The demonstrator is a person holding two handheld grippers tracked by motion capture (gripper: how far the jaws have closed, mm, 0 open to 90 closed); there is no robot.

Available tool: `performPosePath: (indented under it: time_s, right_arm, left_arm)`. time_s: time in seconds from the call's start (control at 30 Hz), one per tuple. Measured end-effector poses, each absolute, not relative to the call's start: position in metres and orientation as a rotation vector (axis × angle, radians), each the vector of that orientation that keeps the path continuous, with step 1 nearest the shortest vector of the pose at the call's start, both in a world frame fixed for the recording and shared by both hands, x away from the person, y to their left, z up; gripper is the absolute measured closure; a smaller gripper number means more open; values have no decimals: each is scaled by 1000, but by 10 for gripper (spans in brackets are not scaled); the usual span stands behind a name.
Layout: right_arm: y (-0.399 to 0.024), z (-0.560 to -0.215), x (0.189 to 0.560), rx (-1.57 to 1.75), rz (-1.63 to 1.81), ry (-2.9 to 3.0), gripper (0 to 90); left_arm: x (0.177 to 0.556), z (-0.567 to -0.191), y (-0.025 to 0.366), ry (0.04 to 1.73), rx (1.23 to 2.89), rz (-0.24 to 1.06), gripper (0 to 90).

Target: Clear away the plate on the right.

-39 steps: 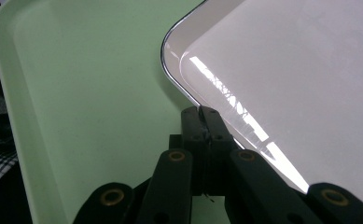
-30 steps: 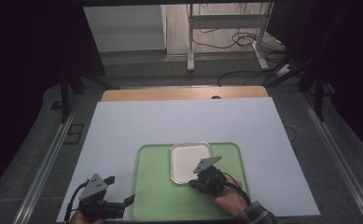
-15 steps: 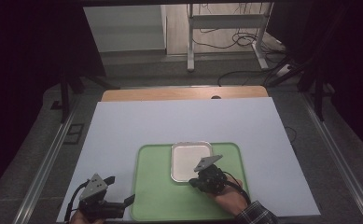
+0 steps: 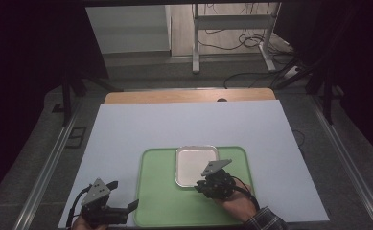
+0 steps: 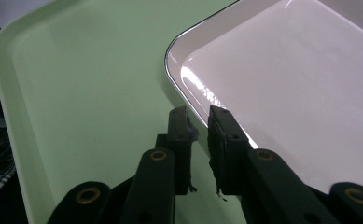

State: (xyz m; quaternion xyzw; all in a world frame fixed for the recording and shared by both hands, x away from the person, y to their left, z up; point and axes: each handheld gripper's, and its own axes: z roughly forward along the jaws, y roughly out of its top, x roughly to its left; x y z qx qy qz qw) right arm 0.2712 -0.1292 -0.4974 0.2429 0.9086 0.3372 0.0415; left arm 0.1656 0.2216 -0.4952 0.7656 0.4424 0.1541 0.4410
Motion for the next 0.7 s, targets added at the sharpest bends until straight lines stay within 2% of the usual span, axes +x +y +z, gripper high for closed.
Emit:
performPosePath:
  time_s: [0.7]
  right_arm:
    - [-142, -487, 273, 784, 1052, 2718, 635]
  left_arm:
    - [166, -495, 222, 1098, 1898, 381, 28]
